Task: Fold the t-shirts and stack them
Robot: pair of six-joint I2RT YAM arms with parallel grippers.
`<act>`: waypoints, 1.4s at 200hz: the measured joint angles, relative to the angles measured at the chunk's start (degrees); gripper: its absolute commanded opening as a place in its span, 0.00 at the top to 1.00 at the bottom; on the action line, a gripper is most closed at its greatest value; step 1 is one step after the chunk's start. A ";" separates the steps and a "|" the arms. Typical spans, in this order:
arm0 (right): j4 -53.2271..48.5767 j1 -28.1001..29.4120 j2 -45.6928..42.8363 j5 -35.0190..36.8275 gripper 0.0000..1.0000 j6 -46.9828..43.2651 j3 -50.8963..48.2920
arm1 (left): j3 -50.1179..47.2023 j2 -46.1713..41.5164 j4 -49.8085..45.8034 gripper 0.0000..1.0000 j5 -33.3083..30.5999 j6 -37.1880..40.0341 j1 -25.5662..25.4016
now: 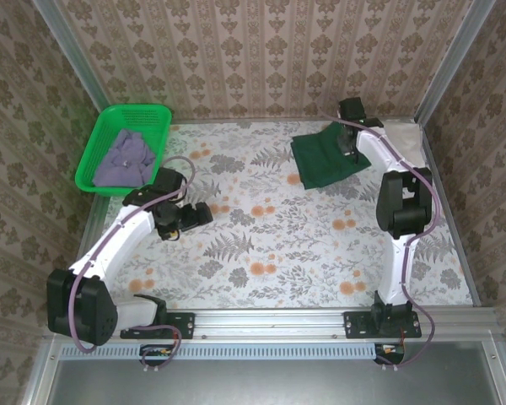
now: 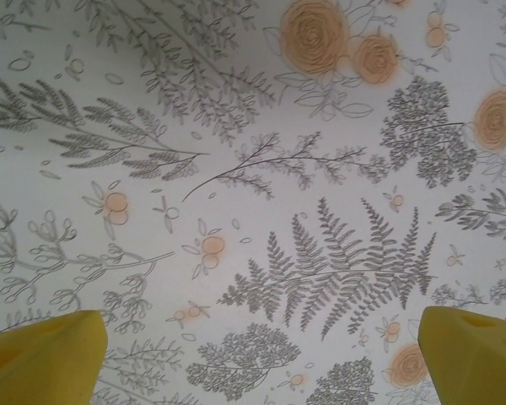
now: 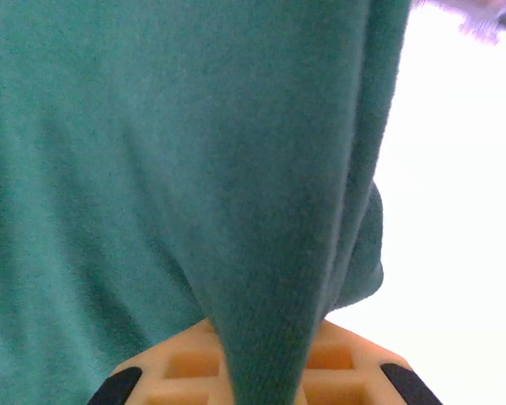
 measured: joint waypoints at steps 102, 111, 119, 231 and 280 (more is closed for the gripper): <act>-0.33 -1.95 3.93 -0.07 1.00 -6.25 16.94 | 0.39 -4.13 -5.90 0.03 -1.31 1.70 3.04; -0.52 -2.58 4.13 -0.07 1.00 -6.47 16.94 | 0.39 -4.33 -6.19 0.03 -1.40 1.70 3.23; -0.81 -3.17 4.28 -0.09 1.00 -6.51 16.94 | 0.39 -4.39 -6.32 0.03 -1.53 1.70 3.41; -1.64 -9.79 4.28 -0.48 1.00 -7.10 14.12 | 0.42 -2.71 -6.54 0.02 -1.53 2.36 3.52; -1.68 -13.49 4.44 -2.38 1.00 -6.45 14.23 | 0.61 -2.32 -7.10 0.01 -1.55 2.36 3.52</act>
